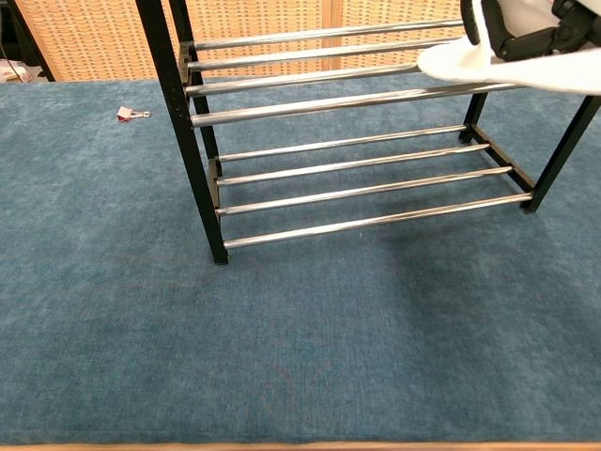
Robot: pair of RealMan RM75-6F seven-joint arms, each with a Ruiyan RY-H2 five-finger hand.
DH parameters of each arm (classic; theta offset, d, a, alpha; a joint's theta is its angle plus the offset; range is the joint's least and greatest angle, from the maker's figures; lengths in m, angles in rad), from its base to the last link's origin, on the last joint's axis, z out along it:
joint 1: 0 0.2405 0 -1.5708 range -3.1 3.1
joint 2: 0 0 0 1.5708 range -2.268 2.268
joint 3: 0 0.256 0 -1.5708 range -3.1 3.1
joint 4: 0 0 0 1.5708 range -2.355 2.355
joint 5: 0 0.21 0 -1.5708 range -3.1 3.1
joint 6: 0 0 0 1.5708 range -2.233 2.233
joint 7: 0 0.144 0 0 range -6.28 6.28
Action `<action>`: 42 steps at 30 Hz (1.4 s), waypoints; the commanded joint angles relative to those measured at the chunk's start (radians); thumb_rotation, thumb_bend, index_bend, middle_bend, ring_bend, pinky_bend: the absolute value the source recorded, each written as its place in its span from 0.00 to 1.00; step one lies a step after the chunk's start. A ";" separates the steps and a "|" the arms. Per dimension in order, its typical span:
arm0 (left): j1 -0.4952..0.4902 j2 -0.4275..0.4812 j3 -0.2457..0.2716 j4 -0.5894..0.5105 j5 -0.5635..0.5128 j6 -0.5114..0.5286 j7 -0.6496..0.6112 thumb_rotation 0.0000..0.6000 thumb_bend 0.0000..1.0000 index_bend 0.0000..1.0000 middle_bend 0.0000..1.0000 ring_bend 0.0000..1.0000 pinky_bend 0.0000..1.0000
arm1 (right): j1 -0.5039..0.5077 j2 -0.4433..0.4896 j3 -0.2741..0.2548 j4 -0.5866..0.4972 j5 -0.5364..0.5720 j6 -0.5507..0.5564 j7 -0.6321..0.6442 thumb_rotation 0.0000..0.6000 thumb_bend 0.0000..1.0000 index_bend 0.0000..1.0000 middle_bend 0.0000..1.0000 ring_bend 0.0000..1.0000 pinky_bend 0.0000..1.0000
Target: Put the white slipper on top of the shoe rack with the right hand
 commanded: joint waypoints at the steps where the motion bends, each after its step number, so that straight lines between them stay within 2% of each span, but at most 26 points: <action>1: -0.004 -0.002 -0.003 0.005 -0.013 -0.009 -0.002 1.00 0.00 0.00 0.00 0.00 0.00 | 0.018 -0.026 0.005 0.049 0.009 -0.006 0.026 1.00 0.65 0.69 0.64 0.62 0.68; 14: -0.017 -0.005 -0.014 0.017 -0.047 -0.031 -0.009 1.00 0.00 0.00 0.00 0.00 0.00 | 0.097 -0.094 0.055 0.191 0.050 -0.018 0.086 1.00 0.65 0.68 0.64 0.62 0.68; 25: -0.019 -0.006 -0.014 0.017 -0.051 -0.034 -0.007 1.00 0.00 0.00 0.00 0.00 0.00 | 0.128 -0.100 0.078 0.216 0.088 -0.025 0.106 1.00 0.65 0.68 0.64 0.62 0.68; 42: -0.017 0.002 -0.015 0.016 -0.051 -0.029 -0.025 1.00 0.00 0.00 0.00 0.00 0.00 | 0.173 -0.112 0.108 0.237 0.181 -0.095 0.077 1.00 0.64 0.68 0.64 0.62 0.68</action>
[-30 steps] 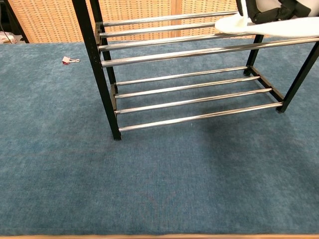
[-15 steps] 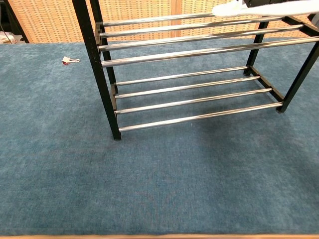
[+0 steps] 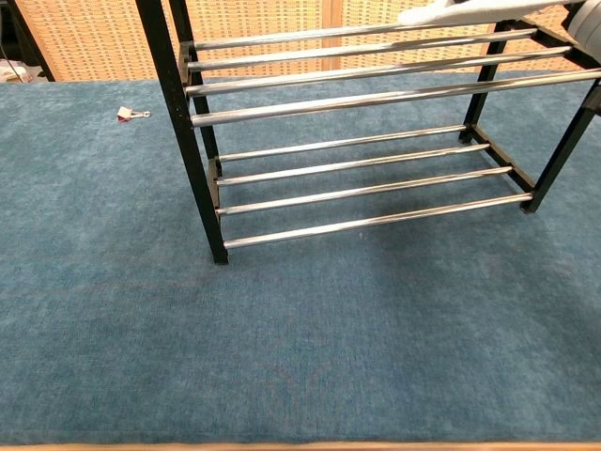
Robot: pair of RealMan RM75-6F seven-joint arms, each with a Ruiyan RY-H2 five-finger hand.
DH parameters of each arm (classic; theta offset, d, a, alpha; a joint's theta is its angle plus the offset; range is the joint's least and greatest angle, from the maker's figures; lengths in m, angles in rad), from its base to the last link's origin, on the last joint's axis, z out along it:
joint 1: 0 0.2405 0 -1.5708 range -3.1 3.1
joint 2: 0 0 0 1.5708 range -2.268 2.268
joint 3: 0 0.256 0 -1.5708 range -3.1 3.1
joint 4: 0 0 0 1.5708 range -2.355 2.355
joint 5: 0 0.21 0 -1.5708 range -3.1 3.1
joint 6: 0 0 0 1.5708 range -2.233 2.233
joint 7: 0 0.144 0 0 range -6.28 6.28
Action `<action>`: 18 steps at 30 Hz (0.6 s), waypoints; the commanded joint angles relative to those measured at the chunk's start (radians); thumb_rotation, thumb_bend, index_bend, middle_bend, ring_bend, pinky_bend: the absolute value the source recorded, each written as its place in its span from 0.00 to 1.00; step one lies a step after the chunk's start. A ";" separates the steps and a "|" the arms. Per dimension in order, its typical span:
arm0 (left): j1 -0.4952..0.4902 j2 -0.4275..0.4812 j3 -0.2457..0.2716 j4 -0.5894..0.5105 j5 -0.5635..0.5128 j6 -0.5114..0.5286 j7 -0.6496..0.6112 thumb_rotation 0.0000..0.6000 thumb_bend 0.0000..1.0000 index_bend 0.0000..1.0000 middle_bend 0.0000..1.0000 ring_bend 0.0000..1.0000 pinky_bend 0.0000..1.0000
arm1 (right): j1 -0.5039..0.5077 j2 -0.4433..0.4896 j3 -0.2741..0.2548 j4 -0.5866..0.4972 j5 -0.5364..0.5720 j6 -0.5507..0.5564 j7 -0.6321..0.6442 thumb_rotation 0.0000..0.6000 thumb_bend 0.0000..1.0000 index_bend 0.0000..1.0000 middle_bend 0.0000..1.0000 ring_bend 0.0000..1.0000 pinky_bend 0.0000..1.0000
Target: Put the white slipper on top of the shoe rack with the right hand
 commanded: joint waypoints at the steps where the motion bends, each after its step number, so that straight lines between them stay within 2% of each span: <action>1: 0.001 0.003 -0.001 0.000 -0.001 0.002 -0.007 1.00 0.00 0.00 0.00 0.00 0.00 | 0.009 -0.002 0.005 0.004 0.014 -0.013 -0.011 1.00 0.64 0.68 0.64 0.62 0.68; 18: 0.005 0.017 -0.002 0.002 0.002 0.006 -0.041 1.00 0.00 0.00 0.00 0.00 0.00 | 0.067 -0.037 0.028 0.064 0.080 -0.062 -0.111 1.00 0.64 0.68 0.64 0.62 0.67</action>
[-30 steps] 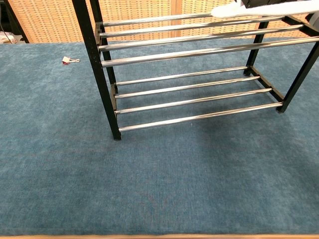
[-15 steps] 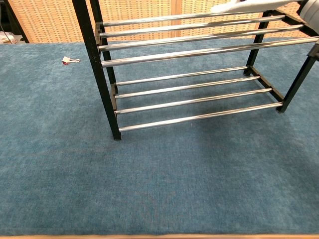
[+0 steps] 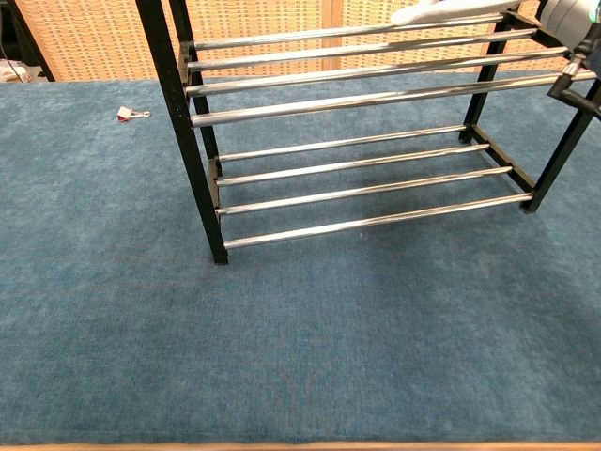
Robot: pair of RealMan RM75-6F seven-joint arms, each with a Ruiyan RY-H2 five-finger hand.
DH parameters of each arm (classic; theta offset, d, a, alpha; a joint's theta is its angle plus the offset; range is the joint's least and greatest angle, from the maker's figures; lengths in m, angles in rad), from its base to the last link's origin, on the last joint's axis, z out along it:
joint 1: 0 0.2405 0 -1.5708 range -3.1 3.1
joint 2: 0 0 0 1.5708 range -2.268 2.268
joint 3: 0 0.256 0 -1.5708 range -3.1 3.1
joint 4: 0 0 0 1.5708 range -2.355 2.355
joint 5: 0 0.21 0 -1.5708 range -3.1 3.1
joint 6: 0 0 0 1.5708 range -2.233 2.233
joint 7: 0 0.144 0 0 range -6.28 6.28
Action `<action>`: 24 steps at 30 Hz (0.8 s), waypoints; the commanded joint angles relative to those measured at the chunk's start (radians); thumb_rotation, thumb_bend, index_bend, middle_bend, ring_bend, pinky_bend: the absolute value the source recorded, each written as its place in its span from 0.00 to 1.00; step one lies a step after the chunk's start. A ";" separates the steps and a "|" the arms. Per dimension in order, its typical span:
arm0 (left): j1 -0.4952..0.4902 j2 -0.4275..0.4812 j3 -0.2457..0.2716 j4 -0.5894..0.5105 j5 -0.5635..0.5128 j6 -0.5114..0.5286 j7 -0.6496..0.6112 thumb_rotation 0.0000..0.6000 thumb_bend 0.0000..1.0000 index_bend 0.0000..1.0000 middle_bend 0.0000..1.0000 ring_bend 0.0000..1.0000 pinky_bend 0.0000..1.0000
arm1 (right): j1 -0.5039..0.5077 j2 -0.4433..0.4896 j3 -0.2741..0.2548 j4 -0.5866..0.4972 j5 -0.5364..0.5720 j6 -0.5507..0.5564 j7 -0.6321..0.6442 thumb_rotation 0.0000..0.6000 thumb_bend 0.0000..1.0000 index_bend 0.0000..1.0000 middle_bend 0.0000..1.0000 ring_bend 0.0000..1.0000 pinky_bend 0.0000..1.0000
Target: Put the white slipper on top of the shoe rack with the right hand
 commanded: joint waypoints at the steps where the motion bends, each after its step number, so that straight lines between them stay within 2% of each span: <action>1: 0.001 0.001 0.000 0.000 0.001 0.001 -0.003 1.00 0.00 0.00 0.00 0.00 0.00 | 0.007 -0.012 0.005 0.019 0.012 -0.002 -0.009 1.00 0.65 0.67 0.64 0.62 0.67; 4: 0.001 0.003 0.000 0.000 0.000 0.000 -0.007 1.00 0.00 0.00 0.00 0.00 0.00 | 0.012 -0.020 0.009 0.031 0.024 -0.004 -0.017 1.00 0.65 0.67 0.63 0.62 0.67; 6: 0.000 0.004 0.000 0.000 -0.001 -0.001 -0.007 1.00 0.00 0.00 0.00 0.00 0.00 | 0.012 -0.020 0.011 0.032 0.042 -0.017 -0.031 1.00 0.60 0.63 0.60 0.58 0.63; 7: 0.000 0.004 0.000 -0.001 -0.001 -0.001 -0.008 1.00 0.00 0.00 0.00 0.00 0.00 | 0.011 -0.016 0.011 0.025 0.049 -0.023 -0.036 1.00 0.53 0.57 0.55 0.53 0.59; 8: 0.000 0.004 -0.001 -0.001 0.000 -0.001 -0.008 1.00 0.00 0.00 0.00 0.00 0.00 | 0.009 -0.011 0.011 0.015 0.054 -0.028 -0.038 1.00 0.43 0.47 0.47 0.46 0.52; 10: 0.001 0.004 -0.001 0.000 0.000 0.000 -0.010 1.00 0.00 0.00 0.00 0.00 0.00 | 0.003 0.003 0.012 -0.011 0.071 -0.039 -0.041 1.00 0.30 0.31 0.30 0.33 0.39; 13: 0.001 0.005 0.000 0.000 0.001 -0.001 -0.009 1.00 0.00 0.00 0.00 0.00 0.00 | -0.005 0.025 0.012 -0.047 0.085 -0.048 -0.049 1.00 0.27 0.20 0.16 0.22 0.30; 16: 0.000 0.004 0.001 -0.001 0.002 0.000 -0.007 1.00 0.00 0.00 0.00 0.00 0.00 | -0.012 0.041 0.008 -0.070 0.087 -0.043 -0.062 1.00 0.27 0.18 0.13 0.20 0.29; 24: 0.002 0.002 0.003 -0.005 0.006 0.003 -0.001 1.00 0.00 0.00 0.00 0.00 0.00 | -0.040 0.082 -0.012 -0.143 0.071 -0.007 -0.091 1.00 0.26 0.17 0.12 0.20 0.28</action>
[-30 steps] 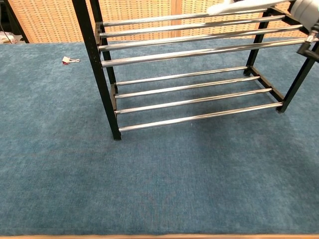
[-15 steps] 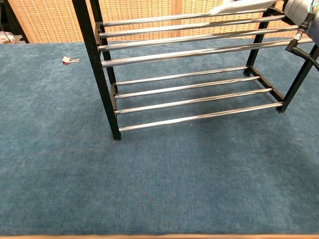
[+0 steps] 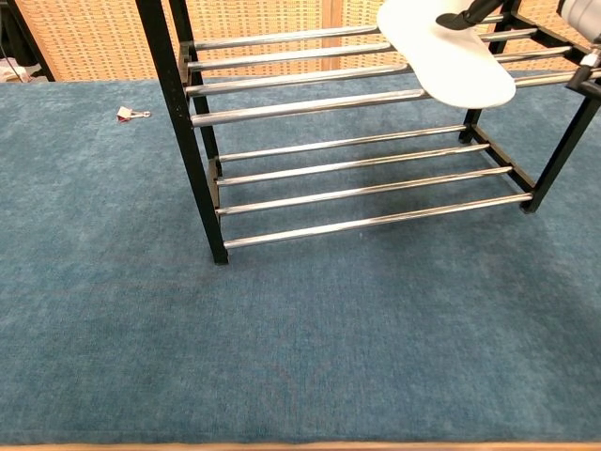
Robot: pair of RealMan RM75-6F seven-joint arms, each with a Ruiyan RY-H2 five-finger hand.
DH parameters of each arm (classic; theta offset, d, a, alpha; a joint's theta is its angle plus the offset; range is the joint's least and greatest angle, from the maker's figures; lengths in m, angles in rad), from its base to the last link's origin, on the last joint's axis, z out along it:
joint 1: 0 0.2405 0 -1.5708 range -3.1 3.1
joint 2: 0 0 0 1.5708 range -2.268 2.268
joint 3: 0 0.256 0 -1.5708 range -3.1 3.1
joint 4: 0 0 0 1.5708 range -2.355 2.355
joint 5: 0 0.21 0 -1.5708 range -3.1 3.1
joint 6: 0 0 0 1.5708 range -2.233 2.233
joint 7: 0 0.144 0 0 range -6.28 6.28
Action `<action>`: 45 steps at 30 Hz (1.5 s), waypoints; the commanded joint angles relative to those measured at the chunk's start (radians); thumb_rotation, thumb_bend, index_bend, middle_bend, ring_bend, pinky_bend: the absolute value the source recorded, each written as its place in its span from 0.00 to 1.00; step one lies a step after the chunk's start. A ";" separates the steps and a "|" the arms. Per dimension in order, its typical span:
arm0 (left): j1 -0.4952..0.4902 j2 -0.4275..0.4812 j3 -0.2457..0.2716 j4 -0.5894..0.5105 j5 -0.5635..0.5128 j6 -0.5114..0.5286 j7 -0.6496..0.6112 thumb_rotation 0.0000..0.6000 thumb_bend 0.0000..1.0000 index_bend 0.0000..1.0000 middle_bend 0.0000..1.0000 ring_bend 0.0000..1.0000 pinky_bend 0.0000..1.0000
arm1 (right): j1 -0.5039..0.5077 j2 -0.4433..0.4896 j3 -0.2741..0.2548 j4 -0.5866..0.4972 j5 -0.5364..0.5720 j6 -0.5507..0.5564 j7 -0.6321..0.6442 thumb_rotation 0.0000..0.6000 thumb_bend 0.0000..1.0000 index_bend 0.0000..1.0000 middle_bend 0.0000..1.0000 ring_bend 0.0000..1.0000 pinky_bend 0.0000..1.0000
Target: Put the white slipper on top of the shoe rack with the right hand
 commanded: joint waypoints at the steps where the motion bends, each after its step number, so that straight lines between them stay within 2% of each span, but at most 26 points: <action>1: 0.000 0.000 0.001 0.000 0.001 0.000 0.001 1.00 0.00 0.00 0.00 0.00 0.00 | -0.015 0.020 -0.014 -0.032 -0.009 0.012 -0.013 1.00 0.26 0.17 0.12 0.20 0.28; 8: 0.002 0.001 0.002 -0.002 0.006 0.005 0.000 1.00 0.00 0.00 0.00 0.00 0.00 | -0.056 0.078 -0.064 -0.103 -0.061 0.045 -0.029 1.00 0.26 0.18 0.12 0.20 0.28; 16: 0.001 -0.002 0.004 -0.004 0.008 0.001 0.010 1.00 0.00 0.00 0.00 0.00 0.00 | -0.117 0.173 -0.105 -0.230 -0.125 0.099 0.036 1.00 0.26 0.19 0.13 0.20 0.28; 22: 0.002 -0.007 0.007 -0.008 0.016 0.007 0.026 1.00 0.00 0.00 0.00 0.00 0.00 | -0.149 0.219 -0.132 -0.285 -0.164 0.122 0.068 1.00 0.26 0.19 0.14 0.20 0.26; 31: 0.004 -0.012 0.011 -0.012 0.023 0.009 0.041 1.00 0.00 0.00 0.00 0.00 0.00 | -0.222 0.297 -0.212 -0.360 -0.264 0.180 0.113 1.00 0.26 0.20 0.15 0.20 0.25; 34: 0.002 -0.015 0.011 -0.012 0.021 0.006 0.045 1.00 0.00 0.00 0.00 0.00 0.00 | -0.253 0.324 -0.246 -0.356 -0.309 0.210 0.120 1.00 0.26 0.21 0.16 0.20 0.25; 37: 0.000 -0.020 0.012 -0.013 0.021 0.003 0.058 1.00 0.00 0.00 0.00 0.00 0.00 | -0.311 0.358 -0.310 -0.315 -0.374 0.265 0.158 1.00 0.26 0.20 0.17 0.20 0.25; 45: 0.003 -0.025 0.017 -0.020 0.028 0.009 0.074 1.00 0.00 0.00 0.00 0.00 0.00 | -0.373 0.378 -0.380 -0.152 -0.481 0.362 0.259 1.00 0.26 0.21 0.19 0.21 0.28</action>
